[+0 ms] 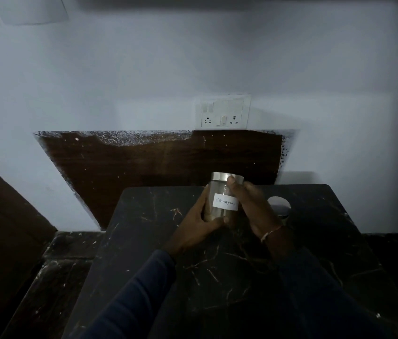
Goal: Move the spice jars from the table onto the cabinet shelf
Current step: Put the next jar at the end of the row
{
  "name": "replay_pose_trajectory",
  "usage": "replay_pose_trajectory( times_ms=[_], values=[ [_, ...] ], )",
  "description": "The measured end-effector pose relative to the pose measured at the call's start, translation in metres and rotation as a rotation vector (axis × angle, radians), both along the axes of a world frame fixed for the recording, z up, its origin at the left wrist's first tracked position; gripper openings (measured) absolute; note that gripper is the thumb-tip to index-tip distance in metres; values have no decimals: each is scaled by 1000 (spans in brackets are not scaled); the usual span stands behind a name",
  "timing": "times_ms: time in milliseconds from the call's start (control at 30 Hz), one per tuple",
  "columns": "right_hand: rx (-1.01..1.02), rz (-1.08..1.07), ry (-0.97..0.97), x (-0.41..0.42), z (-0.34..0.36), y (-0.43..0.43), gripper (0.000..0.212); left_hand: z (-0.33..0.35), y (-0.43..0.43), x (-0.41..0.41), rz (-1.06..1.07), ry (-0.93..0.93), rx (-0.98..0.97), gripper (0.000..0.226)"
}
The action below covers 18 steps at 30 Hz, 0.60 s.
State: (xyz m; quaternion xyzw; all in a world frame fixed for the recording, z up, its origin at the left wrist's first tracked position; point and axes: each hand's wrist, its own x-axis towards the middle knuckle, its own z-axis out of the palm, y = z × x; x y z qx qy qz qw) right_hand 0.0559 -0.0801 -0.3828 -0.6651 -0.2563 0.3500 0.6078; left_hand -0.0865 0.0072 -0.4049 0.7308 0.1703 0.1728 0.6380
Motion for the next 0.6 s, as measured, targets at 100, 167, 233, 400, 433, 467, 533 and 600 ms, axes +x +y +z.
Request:
replay_pose_trajectory(
  times_ms=[100,167,233,400,433,467,533,600],
  values=[
    [53,92,-94,23,59,-4,56,35,14,14,23,-59,126,92],
    [107,141,-186,34,104,-7,53,67,24,26,20,-99,214,95],
    [171,135,-302,44,151,-7,55,109,31,40,12,-171,312,96],
    [324,28,-612,62,274,-15,98,236,36,70,-10,-382,600,92],
    [388,25,-662,67,301,-19,92,266,35,77,-8,-440,677,90],
    [449,34,-703,71,324,-22,82,291,33,83,-6,-495,732,88],
    [554,14,-765,79,366,-27,59,337,31,97,-15,-598,828,82],
    [615,-45,-862,86,399,-26,43,373,33,112,-29,-623,868,81]
  ],
)
